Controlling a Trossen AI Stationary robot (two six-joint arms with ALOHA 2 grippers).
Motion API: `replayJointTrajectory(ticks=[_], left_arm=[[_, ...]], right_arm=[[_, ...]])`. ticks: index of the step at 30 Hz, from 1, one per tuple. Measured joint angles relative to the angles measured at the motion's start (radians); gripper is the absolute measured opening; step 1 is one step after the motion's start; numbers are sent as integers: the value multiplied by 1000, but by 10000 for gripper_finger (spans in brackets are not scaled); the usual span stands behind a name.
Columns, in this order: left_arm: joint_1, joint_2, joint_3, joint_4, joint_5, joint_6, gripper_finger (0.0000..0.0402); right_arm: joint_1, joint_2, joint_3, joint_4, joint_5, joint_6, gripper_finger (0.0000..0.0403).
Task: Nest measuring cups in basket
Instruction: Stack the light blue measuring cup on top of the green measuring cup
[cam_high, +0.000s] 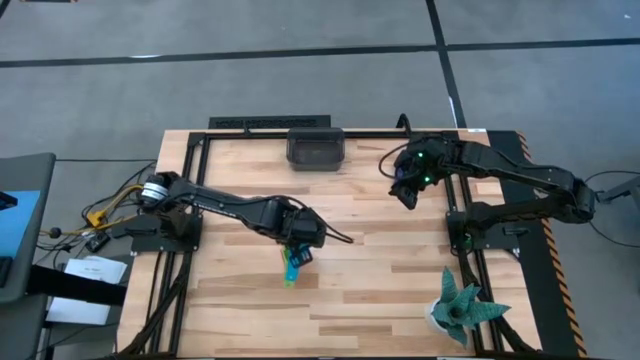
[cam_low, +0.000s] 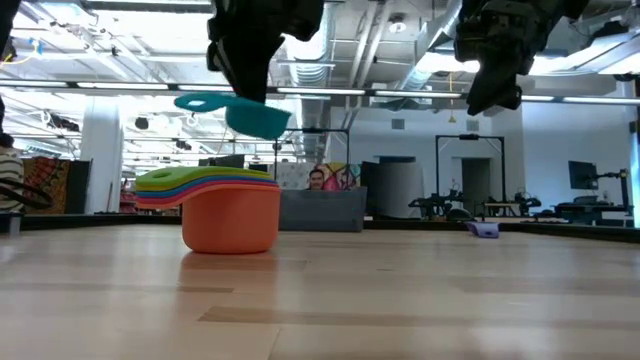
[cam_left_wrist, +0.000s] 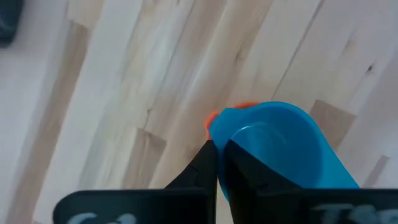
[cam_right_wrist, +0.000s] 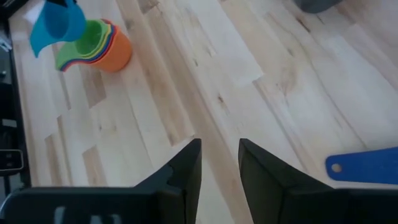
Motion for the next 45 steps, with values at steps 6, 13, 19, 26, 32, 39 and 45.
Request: replayJointTrajectory(ticks=[6,13,19,26,32,39,45], left_arm=[[-12,-126,-159,150,4,-38,1],[-12,-164,-274,238,5,-29,1],[-12,-163,-356,370,22,-37,1],[-12,-163,-400,380,47,-34,1],[-12,-163,-411,432,58,-36,4],[-12,-163,-411,434,57,-45,30],[-12,-163,-411,431,61,-46,53]], right_arm=[[33,0,0,2,-1,21,121],[41,0,0,49,-1,61,119],[40,0,0,90,-21,97,118],[40,2,0,85,-25,98,118],[40,2,0,85,-25,105,118],[40,2,0,85,-25,106,118],[40,2,0,86,-26,114,118]])
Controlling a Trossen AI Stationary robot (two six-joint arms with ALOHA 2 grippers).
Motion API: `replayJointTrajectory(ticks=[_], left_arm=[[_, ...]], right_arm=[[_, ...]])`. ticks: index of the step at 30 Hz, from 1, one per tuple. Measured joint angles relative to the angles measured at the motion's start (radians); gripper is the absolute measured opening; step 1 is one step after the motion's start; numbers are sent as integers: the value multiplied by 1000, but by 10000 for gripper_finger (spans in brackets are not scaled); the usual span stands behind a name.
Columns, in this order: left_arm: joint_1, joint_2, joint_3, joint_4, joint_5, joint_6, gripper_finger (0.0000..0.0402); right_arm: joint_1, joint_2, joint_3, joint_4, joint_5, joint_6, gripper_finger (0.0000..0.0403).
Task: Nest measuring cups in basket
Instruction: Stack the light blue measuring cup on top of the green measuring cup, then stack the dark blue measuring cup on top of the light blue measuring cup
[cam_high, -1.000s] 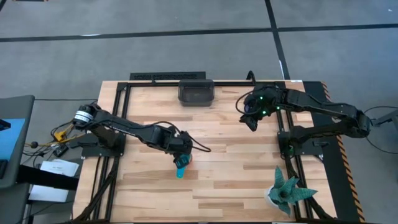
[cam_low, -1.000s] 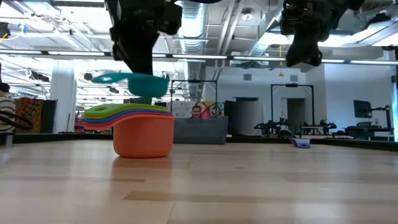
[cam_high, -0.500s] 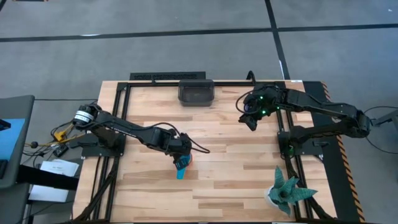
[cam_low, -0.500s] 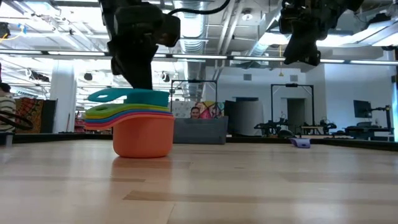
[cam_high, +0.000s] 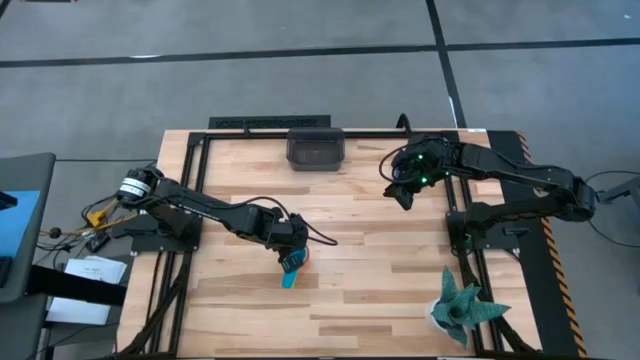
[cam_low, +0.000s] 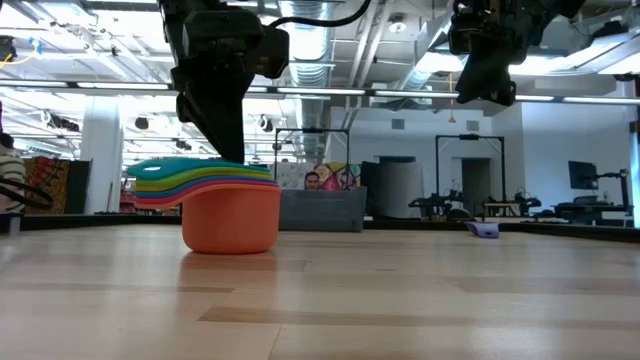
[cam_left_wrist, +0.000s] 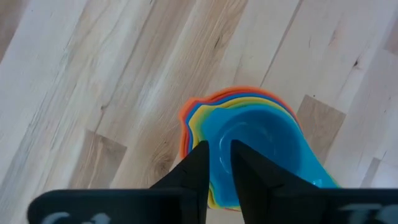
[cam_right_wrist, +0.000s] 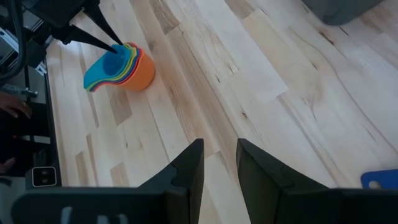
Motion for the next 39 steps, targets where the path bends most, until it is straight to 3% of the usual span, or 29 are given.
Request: replayJointTrajectory(ticks=[12,18,24,30,39], left_arm=[[0,1,10,-9,1,-58,78],[6,1,71,-26,-5,-52,81],[43,1,160,-29,-60,-22,81],[122,1,251,14,-107,-9,81],[194,1,374,103,-232,10,81]], right_arm=[[0,0,0,0,2,2,119],[-8,-46,0,-17,26,4,119],[-94,-120,0,-110,73,16,126],[-211,-103,0,-143,319,26,168],[-368,154,0,-100,275,29,269]])
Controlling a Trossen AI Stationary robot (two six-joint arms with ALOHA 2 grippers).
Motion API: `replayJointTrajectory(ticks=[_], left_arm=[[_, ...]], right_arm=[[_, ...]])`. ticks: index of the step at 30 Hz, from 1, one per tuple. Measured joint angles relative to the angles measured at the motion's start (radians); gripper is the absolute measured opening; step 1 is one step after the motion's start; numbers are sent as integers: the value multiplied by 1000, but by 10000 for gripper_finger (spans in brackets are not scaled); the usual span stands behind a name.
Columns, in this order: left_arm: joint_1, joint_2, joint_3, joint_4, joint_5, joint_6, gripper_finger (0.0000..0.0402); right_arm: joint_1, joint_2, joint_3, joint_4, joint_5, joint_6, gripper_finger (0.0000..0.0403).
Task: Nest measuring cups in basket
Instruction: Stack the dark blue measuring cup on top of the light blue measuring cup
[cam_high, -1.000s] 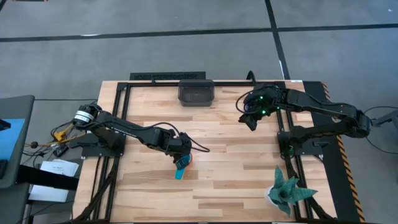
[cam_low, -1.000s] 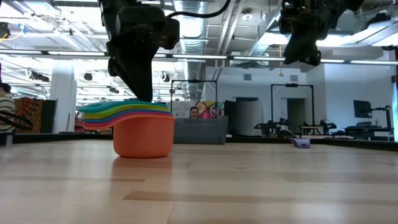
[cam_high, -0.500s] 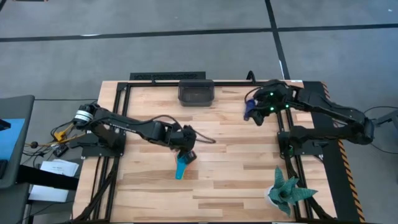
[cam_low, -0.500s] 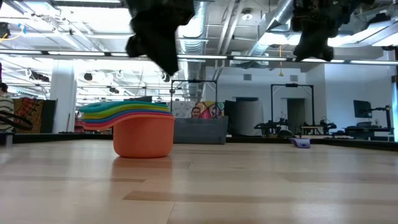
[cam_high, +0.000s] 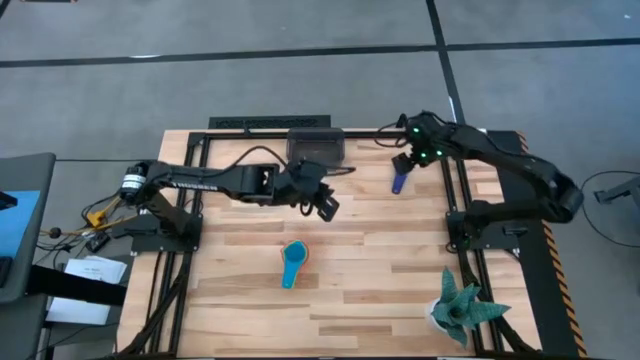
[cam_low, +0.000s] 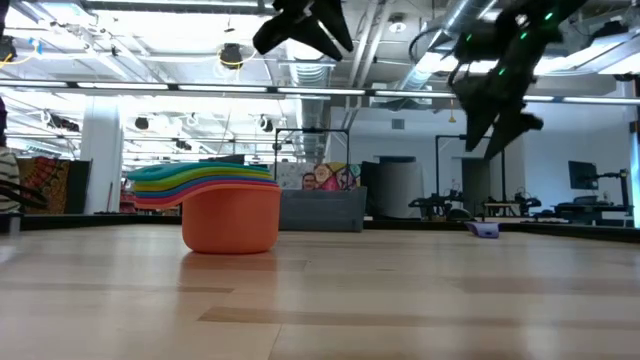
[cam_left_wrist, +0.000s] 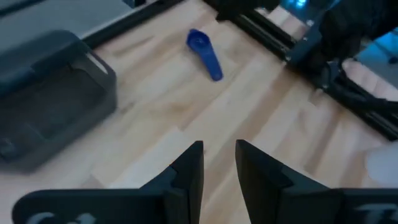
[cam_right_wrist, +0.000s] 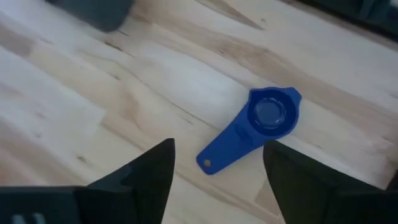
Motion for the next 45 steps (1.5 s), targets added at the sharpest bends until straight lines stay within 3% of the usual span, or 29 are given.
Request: replayJointTrajectory(ticks=[13,18,28,35,40,45], left_arm=[[236,-12,5,-200,209,177,67],[310,-12,5,-203,289,277,63],[407,-12,5,-182,316,391,63],[446,-13,5,-182,392,431,63],[455,-13,5,-182,393,463,63],[461,-13,5,-177,393,505,63]], right_arm=[[-74,216,0,61,-3,144,264],[-76,257,-30,88,-1,249,250],[-50,272,-158,238,32,452,207],[-60,247,-165,254,57,506,178],[-74,223,-164,213,186,586,171],[-93,251,-164,212,232,603,172]])
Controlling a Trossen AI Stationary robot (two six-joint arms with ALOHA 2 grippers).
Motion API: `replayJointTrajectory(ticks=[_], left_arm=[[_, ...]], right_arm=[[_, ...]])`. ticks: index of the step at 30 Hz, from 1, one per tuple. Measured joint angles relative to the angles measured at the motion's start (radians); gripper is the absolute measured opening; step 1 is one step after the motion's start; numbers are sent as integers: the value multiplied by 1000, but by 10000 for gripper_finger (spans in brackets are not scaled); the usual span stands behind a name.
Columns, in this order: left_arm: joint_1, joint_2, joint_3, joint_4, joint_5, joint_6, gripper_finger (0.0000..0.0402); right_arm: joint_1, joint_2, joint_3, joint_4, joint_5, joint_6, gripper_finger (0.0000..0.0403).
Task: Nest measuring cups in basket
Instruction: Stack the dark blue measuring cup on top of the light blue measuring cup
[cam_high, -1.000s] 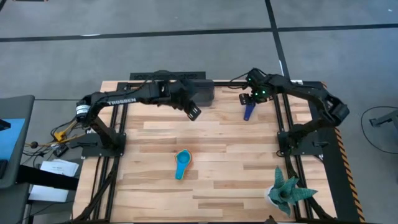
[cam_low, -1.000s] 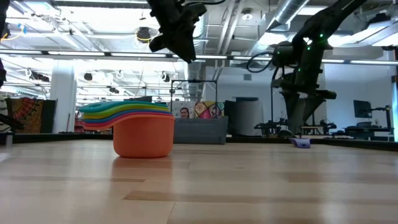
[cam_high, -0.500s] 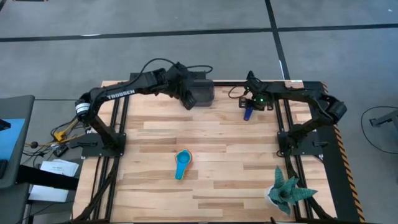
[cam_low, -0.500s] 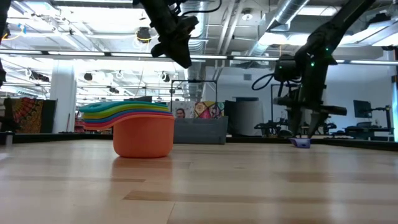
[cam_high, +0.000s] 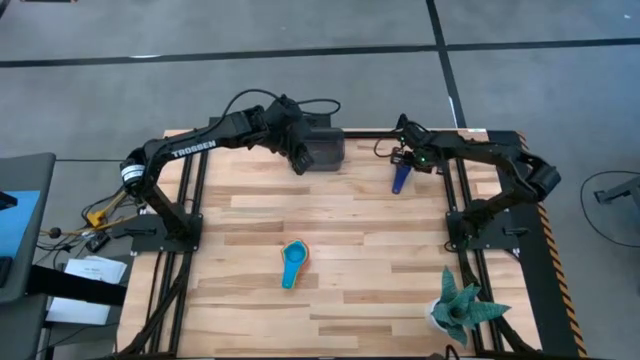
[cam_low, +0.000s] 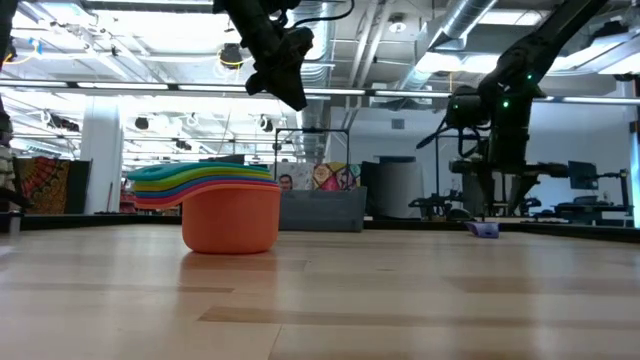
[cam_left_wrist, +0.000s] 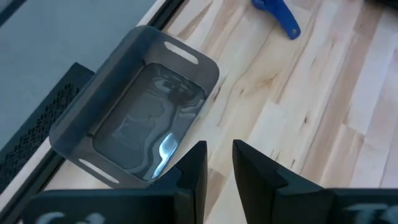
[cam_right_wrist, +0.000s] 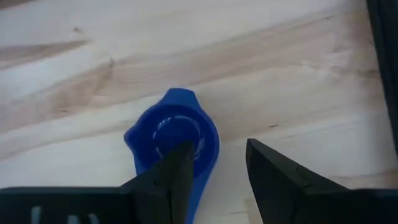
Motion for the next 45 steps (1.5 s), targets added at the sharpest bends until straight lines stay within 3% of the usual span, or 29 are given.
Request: replayJointTrajectory(ticks=[13,25,32,45], left_arm=[[12,0,0,70,7,12,63],[12,-1,0,68,9,-23,63],[6,-1,0,64,10,-73,63],[-35,-1,0,60,8,-203,63]], right_arm=[[-10,130,0,59,-2,-27,170],[-9,142,2,73,-1,-81,66],[-10,122,2,72,-2,-107,27],[27,-22,-2,70,-1,-152,20]])
